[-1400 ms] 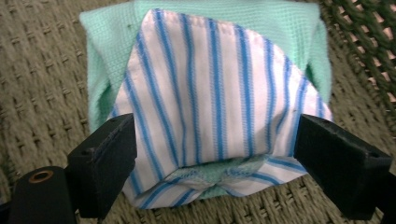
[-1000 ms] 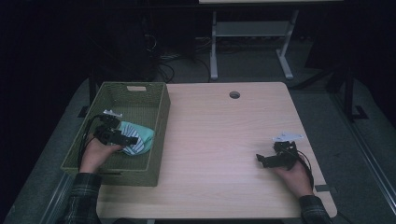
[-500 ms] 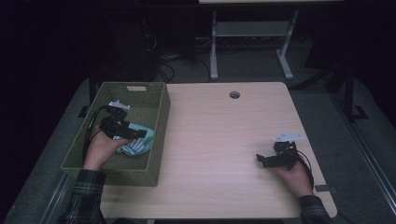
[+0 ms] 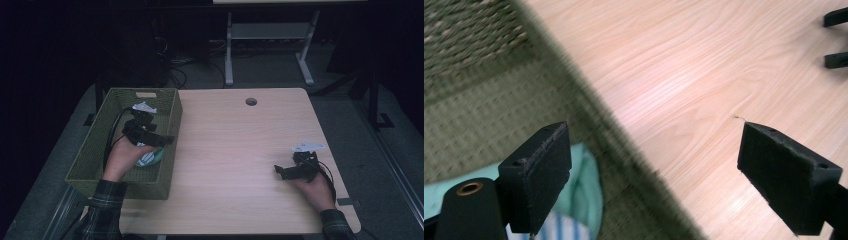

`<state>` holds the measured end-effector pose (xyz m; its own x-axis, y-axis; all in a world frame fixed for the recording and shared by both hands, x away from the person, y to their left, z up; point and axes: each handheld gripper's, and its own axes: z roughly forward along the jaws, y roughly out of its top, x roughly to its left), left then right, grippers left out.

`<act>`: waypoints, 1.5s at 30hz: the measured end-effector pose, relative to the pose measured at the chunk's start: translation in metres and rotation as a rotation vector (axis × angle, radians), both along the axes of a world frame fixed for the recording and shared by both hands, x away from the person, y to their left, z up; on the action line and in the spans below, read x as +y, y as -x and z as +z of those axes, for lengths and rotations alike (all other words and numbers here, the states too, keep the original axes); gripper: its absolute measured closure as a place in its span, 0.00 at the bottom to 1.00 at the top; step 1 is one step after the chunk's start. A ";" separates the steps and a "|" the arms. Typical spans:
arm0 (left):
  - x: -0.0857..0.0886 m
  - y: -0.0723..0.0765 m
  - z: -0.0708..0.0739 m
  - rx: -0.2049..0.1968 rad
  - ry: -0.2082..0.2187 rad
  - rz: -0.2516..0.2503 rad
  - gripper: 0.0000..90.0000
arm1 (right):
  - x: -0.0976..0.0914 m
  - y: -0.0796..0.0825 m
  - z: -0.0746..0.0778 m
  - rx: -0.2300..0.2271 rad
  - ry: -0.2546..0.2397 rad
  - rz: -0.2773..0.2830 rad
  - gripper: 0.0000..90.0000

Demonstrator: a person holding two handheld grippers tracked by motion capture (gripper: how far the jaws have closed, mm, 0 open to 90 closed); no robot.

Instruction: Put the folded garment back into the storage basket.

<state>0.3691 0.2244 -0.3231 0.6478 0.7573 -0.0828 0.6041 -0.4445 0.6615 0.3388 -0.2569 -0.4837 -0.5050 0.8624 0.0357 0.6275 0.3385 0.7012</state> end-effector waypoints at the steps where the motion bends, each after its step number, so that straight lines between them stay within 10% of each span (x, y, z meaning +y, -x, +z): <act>1: -0.004 0.000 0.001 -0.001 0.004 -0.005 0.15 | 0.000 0.000 0.000 0.000 0.000 0.000 0.02; 18: -0.068 0.004 -0.003 -0.020 0.021 -0.126 0.15 | 0.000 0.000 0.000 0.000 0.000 0.000 0.02; 45: -0.136 0.019 -0.063 -0.054 0.015 -0.242 0.15 | 0.000 0.000 0.000 0.000 0.000 0.000 0.02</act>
